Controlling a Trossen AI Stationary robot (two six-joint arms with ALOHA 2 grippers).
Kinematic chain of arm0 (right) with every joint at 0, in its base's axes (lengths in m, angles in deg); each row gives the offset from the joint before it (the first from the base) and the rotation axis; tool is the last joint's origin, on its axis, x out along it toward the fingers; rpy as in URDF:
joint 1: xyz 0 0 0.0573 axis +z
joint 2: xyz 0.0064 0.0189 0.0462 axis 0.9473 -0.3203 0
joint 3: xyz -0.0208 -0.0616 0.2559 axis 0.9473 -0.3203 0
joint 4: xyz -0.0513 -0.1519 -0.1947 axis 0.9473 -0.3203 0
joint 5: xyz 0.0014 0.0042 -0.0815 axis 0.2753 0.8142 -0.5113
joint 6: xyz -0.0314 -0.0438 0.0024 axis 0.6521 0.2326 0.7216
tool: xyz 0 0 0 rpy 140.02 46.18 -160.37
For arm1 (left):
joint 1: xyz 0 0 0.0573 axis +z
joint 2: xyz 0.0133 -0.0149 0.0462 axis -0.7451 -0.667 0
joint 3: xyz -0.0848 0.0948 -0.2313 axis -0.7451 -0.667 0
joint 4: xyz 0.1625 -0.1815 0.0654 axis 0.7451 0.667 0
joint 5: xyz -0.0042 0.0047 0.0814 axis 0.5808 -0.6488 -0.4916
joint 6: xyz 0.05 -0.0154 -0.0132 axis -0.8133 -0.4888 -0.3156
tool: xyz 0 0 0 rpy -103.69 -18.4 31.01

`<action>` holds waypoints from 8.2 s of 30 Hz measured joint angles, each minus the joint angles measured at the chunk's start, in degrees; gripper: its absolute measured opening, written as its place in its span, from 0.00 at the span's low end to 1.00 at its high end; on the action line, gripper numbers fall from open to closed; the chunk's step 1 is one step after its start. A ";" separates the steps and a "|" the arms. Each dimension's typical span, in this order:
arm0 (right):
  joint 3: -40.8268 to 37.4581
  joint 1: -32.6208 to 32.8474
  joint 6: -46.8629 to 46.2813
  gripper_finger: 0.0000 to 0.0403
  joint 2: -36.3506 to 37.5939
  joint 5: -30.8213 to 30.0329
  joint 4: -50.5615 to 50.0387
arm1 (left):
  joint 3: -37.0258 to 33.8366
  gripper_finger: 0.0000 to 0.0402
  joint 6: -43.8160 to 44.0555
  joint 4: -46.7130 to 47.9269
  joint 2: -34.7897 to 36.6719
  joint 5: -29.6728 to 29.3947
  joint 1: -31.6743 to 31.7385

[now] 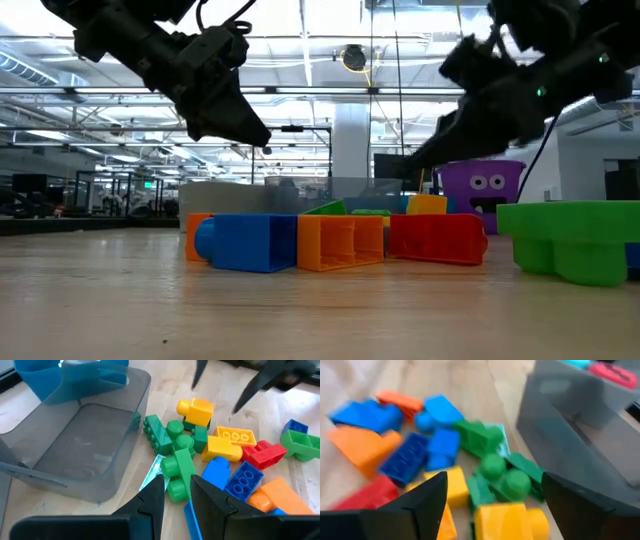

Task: Pick & Place Toys
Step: Put the yellow block into the black bin, then put the dark blue block into the black bin, then put the blue block into the black bin

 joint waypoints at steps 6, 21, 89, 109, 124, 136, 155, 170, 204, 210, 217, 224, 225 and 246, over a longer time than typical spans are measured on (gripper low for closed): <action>0.00 -0.13 0.53 0.73 -3.79 -0.80 -1.54 | 0.00 0.25 -0.01 0.08 0.00 0.00 0.02; -0.02 -0.07 1.90 0.49 -4.69 -6.70 -5.12 | 0.02 0.25 -0.59 0.05 0.00 0.00 0.02; 24.00 11.80 4.06 0.64 -3.65 -5.66 -15.84 | 0.04 0.25 -2.65 -1.74 0.00 -0.04 0.02; 29.25 34.48 -43.31 0.61 -7.90 -6.56 -51.43 | 0.04 0.25 0.52 -0.75 0.00 -0.02 0.02; 14.63 34.03 -43.68 0.58 -7.98 -4.99 -35.69 | 0.04 0.25 1.73 -1.57 0.00 -1.60 0.02; 13.29 34.10 -42.15 0.57 -14.63 -4.05 -31.68 | 0.04 0.25 2.03 -1.83 0.00 -2.60 0.02; 13.07 31.10 -38.31 0.24 -2.70 -9.77 -32.44 | 0.02 0.25 2.16 -1.87 0.00 -2.64 0.02; 13.09 14.15 -16.12 0.24 2.15 -11.89 -13.11 | 0.00 0.25 1.49 -2.25 0.00 -3.08 0.02; 13.16 -20.05 -9.00 0.65 -6.81 8.54 -1.91 | 0.00 0.25 0.53 -2.40 0.00 -6.03 0.09; 13.15 -15.15 -9.31 0.72 -2.06 11.63 -3.89 | -0.04 0.28 5.23 -0.99 0.00 1.29 -0.40; 13.15 -5.22 -6.52 0.68 3.68 11.32 -3.70 | -0.02 0.57 5.82 -1.90 -0.87 1.20 -7.37; 13.14 1.24 -4.05 0.64 5.80 9.95 -2.76 | 0.00 0.84 5.16 -1.91 -7.65 -3.82 -11.65; 13.14 1.75 -3.69 0.63 5.80 9.23 -2.65 | 0.00 0.85 6.06 -2.73 -9.16 -4.32 -11.49; 13.14 3.52 -6.11 0.62 5.78 8.31 -1.39 | 0.07 0.74 7.09 -13.97 -24.65 -7.95 -9.70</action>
